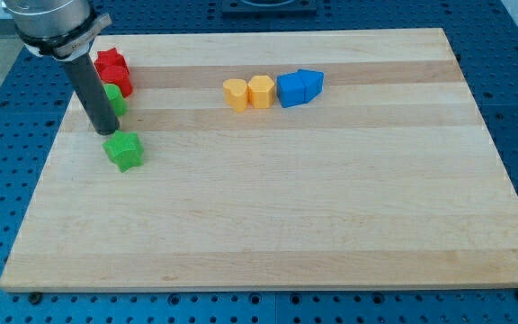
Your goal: Move green star closer to green circle
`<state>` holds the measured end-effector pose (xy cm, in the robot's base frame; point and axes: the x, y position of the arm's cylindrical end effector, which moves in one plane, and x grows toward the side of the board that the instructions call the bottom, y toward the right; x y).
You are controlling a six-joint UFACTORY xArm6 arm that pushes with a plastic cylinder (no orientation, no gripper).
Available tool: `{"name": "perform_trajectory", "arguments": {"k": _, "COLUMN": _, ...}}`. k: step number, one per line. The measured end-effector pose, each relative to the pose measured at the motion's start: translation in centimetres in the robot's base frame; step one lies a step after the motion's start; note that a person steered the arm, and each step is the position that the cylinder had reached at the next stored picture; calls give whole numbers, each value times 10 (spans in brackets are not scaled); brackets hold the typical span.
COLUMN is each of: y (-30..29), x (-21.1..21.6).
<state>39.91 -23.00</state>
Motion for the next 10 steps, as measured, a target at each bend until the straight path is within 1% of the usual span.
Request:
{"name": "perform_trajectory", "arguments": {"k": 2, "y": -6, "x": -4}}
{"name": "perform_trajectory", "arguments": {"k": 4, "y": -7, "x": -21}}
{"name": "perform_trajectory", "arguments": {"k": 5, "y": 1, "x": -5}}
{"name": "perform_trajectory", "arguments": {"k": 7, "y": 76, "x": 30}}
{"name": "perform_trajectory", "arguments": {"k": 8, "y": 108, "x": 65}}
{"name": "perform_trajectory", "arguments": {"k": 9, "y": 103, "x": 94}}
{"name": "perform_trajectory", "arguments": {"k": 10, "y": 81, "x": 85}}
